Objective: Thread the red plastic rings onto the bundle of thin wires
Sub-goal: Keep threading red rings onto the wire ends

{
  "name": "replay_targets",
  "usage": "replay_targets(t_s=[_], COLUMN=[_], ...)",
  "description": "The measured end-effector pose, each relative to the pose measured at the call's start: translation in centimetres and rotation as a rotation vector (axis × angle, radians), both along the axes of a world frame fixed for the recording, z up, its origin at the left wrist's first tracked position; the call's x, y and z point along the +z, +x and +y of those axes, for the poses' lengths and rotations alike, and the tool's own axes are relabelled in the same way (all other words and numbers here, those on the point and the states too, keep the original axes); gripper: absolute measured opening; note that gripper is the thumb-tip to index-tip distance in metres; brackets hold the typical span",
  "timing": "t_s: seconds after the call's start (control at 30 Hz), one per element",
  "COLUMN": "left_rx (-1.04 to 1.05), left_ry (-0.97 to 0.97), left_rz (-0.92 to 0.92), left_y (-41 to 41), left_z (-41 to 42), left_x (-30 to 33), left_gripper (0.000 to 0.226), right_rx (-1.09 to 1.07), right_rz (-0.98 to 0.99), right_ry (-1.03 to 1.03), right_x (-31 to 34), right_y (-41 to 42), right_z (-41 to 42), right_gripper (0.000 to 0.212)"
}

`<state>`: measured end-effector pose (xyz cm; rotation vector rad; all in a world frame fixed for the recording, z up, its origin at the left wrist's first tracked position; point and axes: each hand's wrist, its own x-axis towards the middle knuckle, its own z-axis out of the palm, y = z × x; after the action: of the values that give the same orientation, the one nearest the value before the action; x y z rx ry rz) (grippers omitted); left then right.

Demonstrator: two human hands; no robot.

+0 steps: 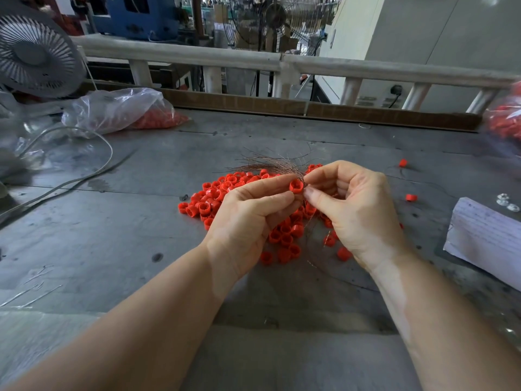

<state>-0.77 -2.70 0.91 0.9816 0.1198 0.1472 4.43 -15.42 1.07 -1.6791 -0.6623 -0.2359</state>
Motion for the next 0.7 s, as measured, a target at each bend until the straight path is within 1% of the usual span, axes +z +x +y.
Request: replay_targets(t_s=[0.37, 0.7], left_rx=[0.001, -0.007], left_ry=[0.009, -0.045], left_rz=[-0.004, -0.010], left_y=[0.03, 0.07], left_z=[0.19, 0.34], left_x=[0.10, 0.05], left_gripper=[0.019, 0.023], right_rx=[-0.002, -0.003], right_rz=[-0.017, -0.068], right_ry=[-0.014, -0.085], right_x=[0.04, 0.20], right_y=[-0.08, -0.50], right_z=[0.00, 0.22], right_gripper=[0.025, 0.022])
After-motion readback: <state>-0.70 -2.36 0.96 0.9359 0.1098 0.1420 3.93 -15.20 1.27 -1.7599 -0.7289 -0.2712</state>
